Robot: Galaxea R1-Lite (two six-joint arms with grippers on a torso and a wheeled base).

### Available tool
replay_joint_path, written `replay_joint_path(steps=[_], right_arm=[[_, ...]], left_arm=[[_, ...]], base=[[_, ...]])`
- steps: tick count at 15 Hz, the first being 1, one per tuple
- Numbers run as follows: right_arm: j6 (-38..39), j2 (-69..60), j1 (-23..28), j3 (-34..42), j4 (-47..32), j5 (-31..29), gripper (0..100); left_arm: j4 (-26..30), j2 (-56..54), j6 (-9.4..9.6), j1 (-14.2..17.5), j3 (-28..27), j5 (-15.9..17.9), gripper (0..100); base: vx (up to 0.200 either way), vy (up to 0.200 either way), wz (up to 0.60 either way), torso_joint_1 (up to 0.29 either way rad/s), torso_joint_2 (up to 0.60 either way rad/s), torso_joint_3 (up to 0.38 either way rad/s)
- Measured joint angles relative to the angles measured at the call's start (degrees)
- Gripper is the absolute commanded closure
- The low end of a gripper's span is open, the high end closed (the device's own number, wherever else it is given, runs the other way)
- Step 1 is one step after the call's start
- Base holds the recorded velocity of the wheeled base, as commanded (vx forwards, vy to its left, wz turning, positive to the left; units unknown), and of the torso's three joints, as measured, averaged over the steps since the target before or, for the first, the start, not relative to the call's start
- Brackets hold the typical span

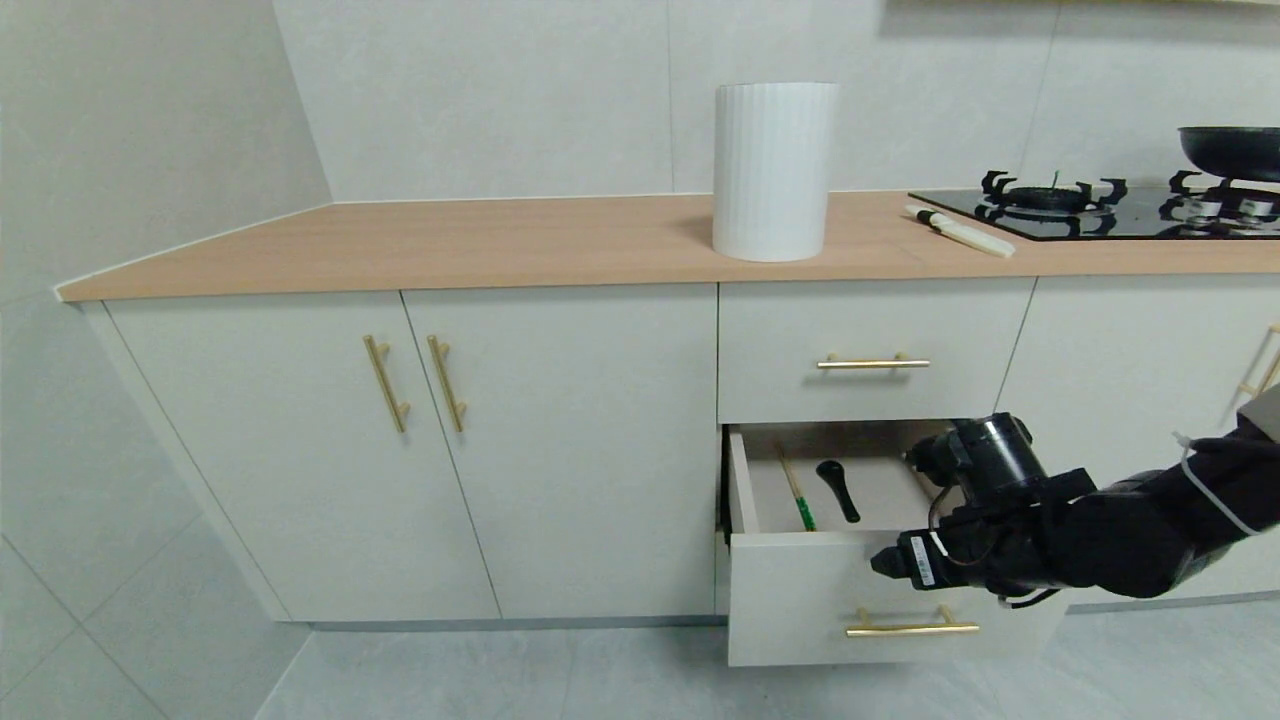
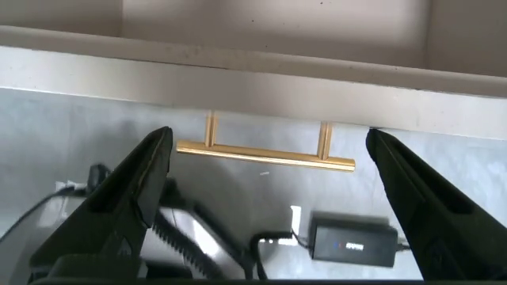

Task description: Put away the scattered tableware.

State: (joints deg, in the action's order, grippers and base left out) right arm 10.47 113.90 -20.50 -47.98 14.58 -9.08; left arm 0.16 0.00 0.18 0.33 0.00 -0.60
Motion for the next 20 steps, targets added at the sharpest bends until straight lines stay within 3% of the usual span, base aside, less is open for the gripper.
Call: replay_joint_path(steps=[8,15,20], right_arm=[[-3.45,7.38,3.41,-12.81,-0.05,0.0,0],[-3.25,12.59,4.17,-18.36,0.57,-0.02,0],[-2.82,15.68,6.31,-20.1,7.14,0.35,0]], left_arm=[[0.02,0.0,0.0,0.0,0.0,0.0,0],[0.02,0.0,-0.02,0.0,0.0,0.0,0],[0.0,0.0,0.0,0.0,0.0,0.0,0]], base=[[0.0,0.0,0.0,0.0,0.0,0.0],[0.0,0.0,0.0,0.0,0.0,0.0],[0.0,0.0,0.0,0.0,0.0,0.0]])
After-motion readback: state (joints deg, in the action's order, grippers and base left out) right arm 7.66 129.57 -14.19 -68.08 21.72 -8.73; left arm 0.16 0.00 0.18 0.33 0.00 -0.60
